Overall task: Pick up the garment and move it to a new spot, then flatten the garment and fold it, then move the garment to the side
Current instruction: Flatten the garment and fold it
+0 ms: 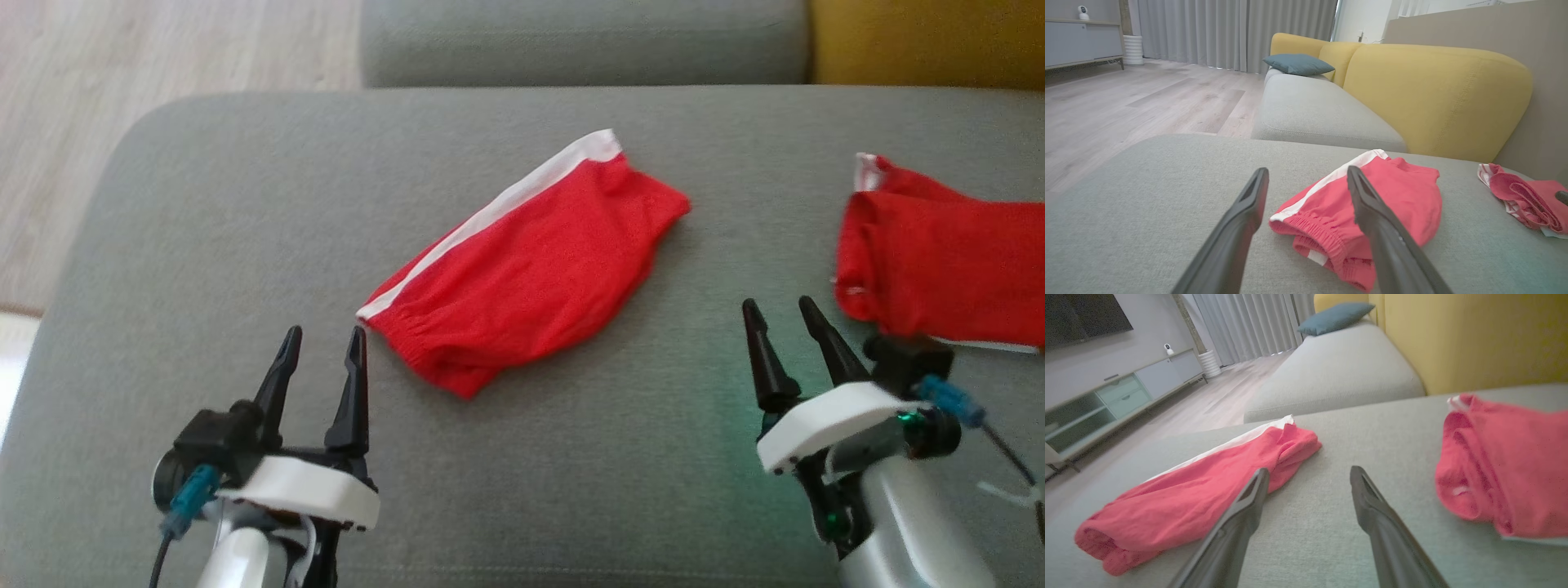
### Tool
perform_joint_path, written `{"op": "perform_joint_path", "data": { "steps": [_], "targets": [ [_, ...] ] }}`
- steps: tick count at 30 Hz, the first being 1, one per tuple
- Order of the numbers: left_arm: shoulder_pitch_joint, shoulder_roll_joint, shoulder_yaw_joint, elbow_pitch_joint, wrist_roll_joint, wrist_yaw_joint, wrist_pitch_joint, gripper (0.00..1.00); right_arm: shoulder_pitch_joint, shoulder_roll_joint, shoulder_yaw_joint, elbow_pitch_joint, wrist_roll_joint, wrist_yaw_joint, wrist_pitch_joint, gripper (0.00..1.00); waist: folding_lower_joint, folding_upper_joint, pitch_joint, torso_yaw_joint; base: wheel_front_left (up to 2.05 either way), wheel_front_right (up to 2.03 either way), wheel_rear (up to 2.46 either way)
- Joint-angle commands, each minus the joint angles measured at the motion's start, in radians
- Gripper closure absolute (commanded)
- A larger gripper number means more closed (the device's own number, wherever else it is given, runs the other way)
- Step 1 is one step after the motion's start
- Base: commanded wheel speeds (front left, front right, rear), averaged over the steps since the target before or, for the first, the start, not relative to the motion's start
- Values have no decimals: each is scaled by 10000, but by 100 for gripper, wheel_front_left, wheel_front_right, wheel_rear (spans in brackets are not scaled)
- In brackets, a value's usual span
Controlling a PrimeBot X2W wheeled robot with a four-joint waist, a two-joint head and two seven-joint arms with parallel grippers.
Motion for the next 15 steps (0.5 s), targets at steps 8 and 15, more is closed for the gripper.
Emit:
{"op": "perform_joint_path", "data": {
  "steps": [8,15],
  "targets": [
    [-966,-16,-179,-184,-316,15,-59,0,-1791,90,-460,745,3798,33,1728,0,0,-1,1032,1333,0,0,0],
    [-1337,-17,-558,-85,-535,101,-59,0,-4025,90,-1321,3532,5717,33,2157,0,0,-1,1640,2430,0,0,0]
  ]
}}
